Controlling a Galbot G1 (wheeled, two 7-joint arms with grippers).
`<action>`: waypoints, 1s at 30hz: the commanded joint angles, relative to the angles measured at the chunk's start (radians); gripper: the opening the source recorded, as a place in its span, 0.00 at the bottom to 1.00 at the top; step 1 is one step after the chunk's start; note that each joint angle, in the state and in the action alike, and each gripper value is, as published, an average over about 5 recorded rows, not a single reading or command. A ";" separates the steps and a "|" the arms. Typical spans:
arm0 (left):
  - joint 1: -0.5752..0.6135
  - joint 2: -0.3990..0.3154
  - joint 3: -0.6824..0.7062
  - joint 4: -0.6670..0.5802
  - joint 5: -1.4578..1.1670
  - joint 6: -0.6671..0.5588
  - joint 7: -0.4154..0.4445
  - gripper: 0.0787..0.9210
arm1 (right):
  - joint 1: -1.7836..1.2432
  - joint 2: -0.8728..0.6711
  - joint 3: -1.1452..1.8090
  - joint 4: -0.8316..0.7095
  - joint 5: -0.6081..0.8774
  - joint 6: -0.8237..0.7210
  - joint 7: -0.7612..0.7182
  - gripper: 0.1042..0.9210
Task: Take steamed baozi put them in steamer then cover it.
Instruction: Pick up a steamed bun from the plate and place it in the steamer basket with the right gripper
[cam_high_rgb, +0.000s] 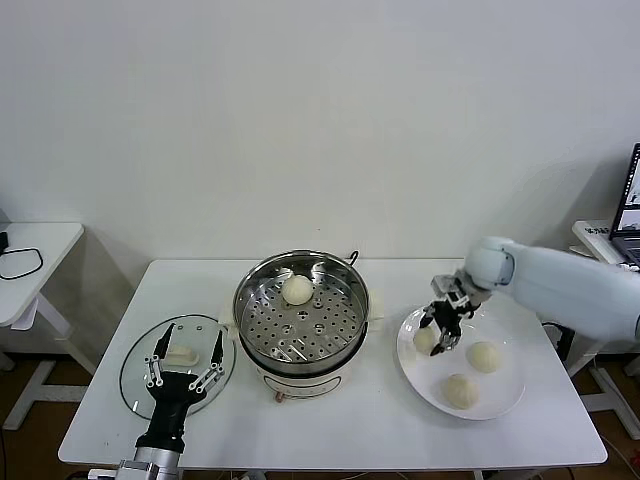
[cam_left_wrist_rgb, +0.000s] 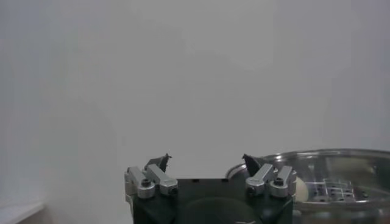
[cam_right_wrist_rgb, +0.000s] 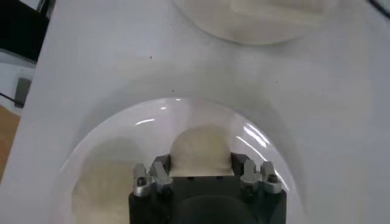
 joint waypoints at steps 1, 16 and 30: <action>-0.002 0.003 0.002 -0.003 -0.001 0.002 0.000 0.88 | 0.325 0.088 -0.061 0.050 0.091 0.004 -0.131 0.68; -0.006 0.009 0.018 0.006 -0.001 -0.006 0.000 0.88 | 0.353 0.483 -0.102 0.077 0.312 -0.112 -0.053 0.68; -0.012 -0.002 0.021 0.004 0.000 -0.007 -0.003 0.88 | 0.195 0.703 -0.159 -0.077 0.396 -0.205 0.136 0.68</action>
